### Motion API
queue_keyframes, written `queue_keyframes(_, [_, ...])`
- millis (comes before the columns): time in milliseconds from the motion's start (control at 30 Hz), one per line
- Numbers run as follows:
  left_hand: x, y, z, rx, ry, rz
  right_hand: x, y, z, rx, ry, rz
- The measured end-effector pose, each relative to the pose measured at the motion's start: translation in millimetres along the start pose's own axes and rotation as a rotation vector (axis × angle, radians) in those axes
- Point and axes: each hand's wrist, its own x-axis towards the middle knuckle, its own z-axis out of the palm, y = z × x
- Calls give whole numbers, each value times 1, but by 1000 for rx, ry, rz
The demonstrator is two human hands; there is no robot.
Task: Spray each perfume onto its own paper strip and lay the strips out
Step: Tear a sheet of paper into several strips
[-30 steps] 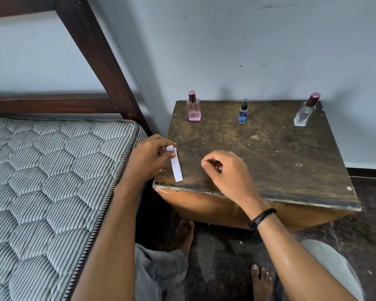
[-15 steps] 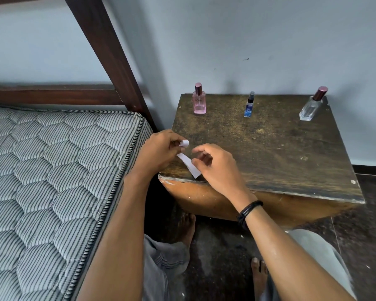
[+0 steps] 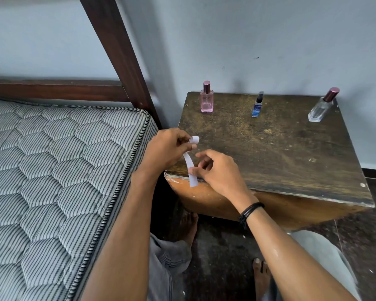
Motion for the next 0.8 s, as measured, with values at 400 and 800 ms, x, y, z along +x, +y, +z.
queue_keyframes(400, [2, 2, 0, -12, -48, 12, 3, 0, -5, 458, -76, 135])
queue_keyframes(800, [-6, 13, -14, -685, -226, -351, 3, -5, -15, 750, -92, 236])
